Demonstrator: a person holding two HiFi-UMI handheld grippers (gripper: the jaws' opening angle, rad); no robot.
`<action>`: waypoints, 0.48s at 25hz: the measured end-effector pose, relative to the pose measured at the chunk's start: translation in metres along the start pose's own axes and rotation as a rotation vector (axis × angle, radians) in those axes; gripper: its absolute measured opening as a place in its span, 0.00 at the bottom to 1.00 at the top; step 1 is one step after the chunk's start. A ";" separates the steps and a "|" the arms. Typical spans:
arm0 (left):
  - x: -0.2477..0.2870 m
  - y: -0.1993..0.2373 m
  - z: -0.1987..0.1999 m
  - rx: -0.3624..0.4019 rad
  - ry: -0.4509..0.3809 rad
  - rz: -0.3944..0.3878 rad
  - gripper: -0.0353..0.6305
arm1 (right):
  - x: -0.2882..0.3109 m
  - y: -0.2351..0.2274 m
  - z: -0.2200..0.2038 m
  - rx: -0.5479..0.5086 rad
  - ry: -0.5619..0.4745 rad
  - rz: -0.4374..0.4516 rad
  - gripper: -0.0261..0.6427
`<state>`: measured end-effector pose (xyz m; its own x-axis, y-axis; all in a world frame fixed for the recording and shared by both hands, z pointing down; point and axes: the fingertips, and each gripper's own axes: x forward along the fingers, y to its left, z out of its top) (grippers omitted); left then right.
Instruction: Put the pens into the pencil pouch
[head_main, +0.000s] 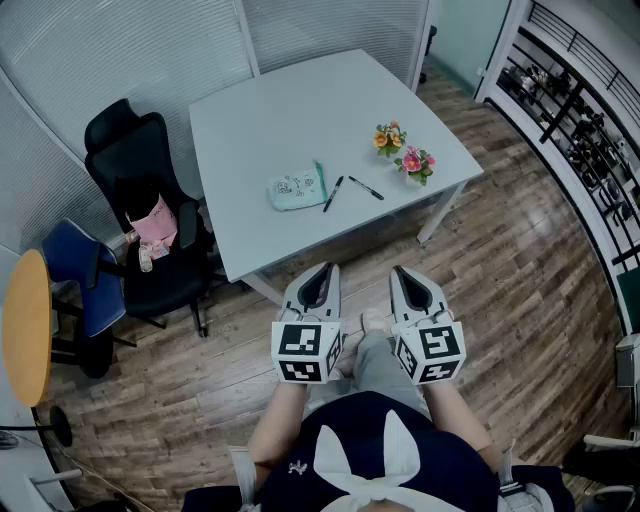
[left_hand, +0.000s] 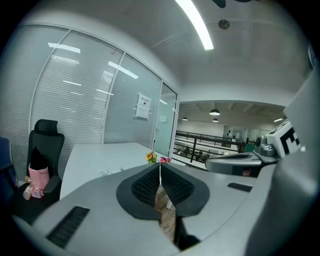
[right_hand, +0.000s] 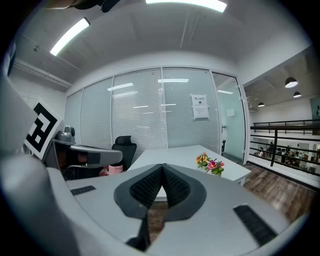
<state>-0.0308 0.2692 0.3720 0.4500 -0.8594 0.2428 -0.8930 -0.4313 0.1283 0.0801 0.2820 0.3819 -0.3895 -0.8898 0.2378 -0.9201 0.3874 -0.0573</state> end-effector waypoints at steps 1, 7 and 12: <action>0.001 0.000 -0.001 0.001 0.001 0.001 0.09 | 0.001 0.000 0.000 -0.002 -0.003 0.001 0.04; 0.013 0.003 0.002 0.006 -0.002 0.010 0.09 | 0.009 -0.008 0.004 -0.004 -0.019 0.005 0.04; 0.029 0.005 0.014 0.013 -0.014 0.018 0.09 | 0.024 -0.018 0.014 -0.001 -0.036 0.018 0.04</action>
<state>-0.0229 0.2384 0.3665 0.4337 -0.8708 0.2315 -0.9010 -0.4192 0.1114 0.0867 0.2499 0.3754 -0.4072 -0.8908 0.2016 -0.9129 0.4038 -0.0599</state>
